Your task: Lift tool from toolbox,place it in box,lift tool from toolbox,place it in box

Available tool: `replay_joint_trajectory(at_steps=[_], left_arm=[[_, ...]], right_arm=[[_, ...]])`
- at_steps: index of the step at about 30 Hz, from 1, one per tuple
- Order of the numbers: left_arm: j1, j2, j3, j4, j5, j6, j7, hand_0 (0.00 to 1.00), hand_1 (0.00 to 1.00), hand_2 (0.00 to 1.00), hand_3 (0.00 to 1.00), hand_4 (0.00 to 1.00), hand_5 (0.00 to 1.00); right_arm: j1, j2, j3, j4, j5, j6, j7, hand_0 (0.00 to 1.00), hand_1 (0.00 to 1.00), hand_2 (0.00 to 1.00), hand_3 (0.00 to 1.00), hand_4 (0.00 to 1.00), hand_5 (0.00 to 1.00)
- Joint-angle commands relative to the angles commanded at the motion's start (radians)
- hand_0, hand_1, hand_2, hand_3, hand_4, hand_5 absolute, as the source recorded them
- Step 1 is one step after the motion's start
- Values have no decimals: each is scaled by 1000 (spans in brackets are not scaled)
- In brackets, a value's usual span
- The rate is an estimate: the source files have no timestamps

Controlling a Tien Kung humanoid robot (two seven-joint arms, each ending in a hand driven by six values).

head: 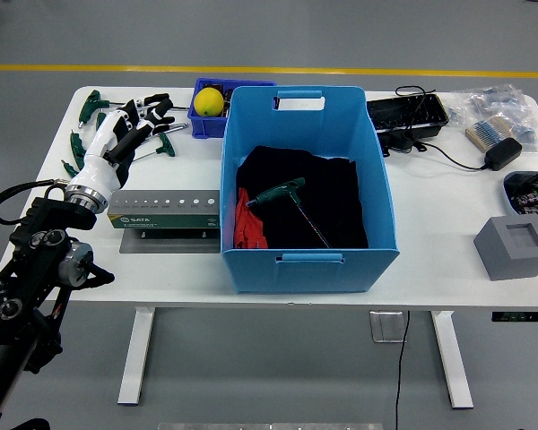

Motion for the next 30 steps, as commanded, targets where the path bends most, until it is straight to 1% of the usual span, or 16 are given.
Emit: replay_joint_trajectory(at_steps=[1, 2, 3, 5, 10, 13, 17, 20, 21, 26, 27, 30], left_arm=[[18, -18, -34, -16, 15, 4, 3, 727, 698, 751, 706, 918, 633], [33, -19, -64, -29, 29, 7, 5, 727, 698, 751, 706, 918, 633], [46, -19, -92, -39, 42, 8, 7, 745, 719, 752, 703, 915, 634], [75, -19, -137, -62, 70, 8, 8, 745, 719, 752, 703, 915, 634], [142, -19, -191, -116, 99, 9, -1, 749, 733, 755, 705, 916, 637], [192, -19, -222, -149, 109, 10, -11, 749, 733, 755, 705, 916, 637], [237, -19, -250, -175, 96, 6, -15, 752, 739, 763, 709, 902, 646], [251, -19, -252, -181, 57, 10, -22, 752, 739, 763, 709, 902, 646], [256, -19, -248, -183, 45, 10, -24, 767, 772, 803, 723, 888, 657], [268, -19, -215, -192, 3, -7, -20, 767, 772, 803, 723, 888, 657], [270, -19, -205, -190, -6, -10, -20, 791, 810, 835, 757, 889, 680], [271, -19, -187, -182, -22, 0, -27, 791, 810, 835, 757, 889, 680]], right_arm=[[-1, 1, 0, 0, 0, -1, 0, 651, 623, 694, 558, 765, 668], [-2, 2, 0, 0, 0, -1, 0, 651, 623, 694, 558, 765, 668], [-2, 2, 0, 1, 0, -1, -1, 651, 623, 693, 558, 766, 668], [-2, 3, 1, 1, -6, -1, -2, 651, 623, 693, 558, 766, 668], [-2, 6, 5, 0, -19, 0, -5, 651, 623, 692, 558, 766, 668], [-3, 7, 1, -1, -12, 0, -3, 651, 623, 692, 558, 766, 668], [-3, 7, 0, -1, -10, -1, -2, 651, 623, 692, 558, 766, 669], [-3, 8, -1, -1, -9, -2, -1, 651, 623, 692, 558, 766, 669], [-2, 8, 0, -1, -9, -3, -2, 650, 623, 692, 558, 765, 670], [-2, 8, 0, 1, -9, -6, -2, 650, 623, 692, 558, 765, 670], [-3, 9, 0, 1, -5, -7, -2, 651, 623, 693, 558, 765, 670], [-4, 9, -1, 2, -4, -7, -2, 651, 623, 693, 558, 765, 670]])
